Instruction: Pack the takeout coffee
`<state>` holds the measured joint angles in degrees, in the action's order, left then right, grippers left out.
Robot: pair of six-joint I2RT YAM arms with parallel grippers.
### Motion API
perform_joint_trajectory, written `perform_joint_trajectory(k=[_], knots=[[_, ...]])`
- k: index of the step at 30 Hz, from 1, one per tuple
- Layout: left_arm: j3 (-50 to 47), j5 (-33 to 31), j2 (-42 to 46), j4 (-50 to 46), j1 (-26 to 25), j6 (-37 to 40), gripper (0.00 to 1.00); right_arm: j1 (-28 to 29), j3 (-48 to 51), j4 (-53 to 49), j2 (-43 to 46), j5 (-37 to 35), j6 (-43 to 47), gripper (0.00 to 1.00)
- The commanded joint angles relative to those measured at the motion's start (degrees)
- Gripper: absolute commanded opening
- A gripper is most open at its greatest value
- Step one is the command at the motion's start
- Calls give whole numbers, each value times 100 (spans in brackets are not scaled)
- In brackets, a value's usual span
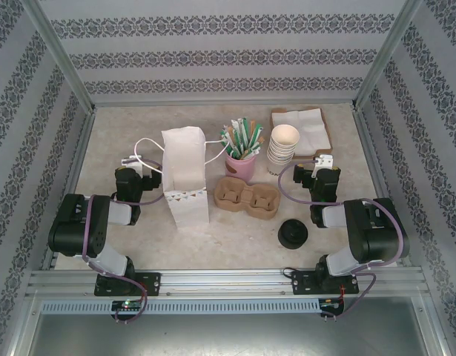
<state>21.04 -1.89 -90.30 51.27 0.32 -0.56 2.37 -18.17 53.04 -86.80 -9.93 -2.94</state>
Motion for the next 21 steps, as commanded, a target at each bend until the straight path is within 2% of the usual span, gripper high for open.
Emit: perform_joint_trajectory(k=[1,15,21], knots=[[111,22,-58,258,-62,45,100,0,-116,198,-47,101,65,98],[94,-51,-58,274,-55,16,100,-9,-116,190,-50,122,49,98],[-195,-216,-49,784,-57,-48,100,-1,-116,222,-21,131,66,98]])
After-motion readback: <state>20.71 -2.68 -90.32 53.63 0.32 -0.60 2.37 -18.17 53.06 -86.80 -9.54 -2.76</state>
